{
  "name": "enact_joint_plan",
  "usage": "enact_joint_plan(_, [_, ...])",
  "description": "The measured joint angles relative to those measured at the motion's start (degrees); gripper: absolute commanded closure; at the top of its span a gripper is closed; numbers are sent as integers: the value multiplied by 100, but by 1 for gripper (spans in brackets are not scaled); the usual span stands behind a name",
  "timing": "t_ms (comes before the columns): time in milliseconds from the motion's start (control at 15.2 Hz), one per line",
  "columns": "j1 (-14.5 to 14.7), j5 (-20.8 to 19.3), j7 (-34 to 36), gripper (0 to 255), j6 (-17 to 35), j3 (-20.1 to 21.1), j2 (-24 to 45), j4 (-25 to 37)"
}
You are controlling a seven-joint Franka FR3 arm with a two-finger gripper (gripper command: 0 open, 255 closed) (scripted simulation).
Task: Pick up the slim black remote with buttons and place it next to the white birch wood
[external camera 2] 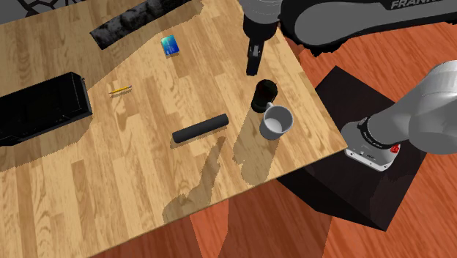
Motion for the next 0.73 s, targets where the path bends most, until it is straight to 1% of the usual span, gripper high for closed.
enact_joint_plan(462, [326,-68,-362,0,444,342,1171,589])
enact_joint_plan(726, [539,-201,-510,0,531,536,1901,1146])
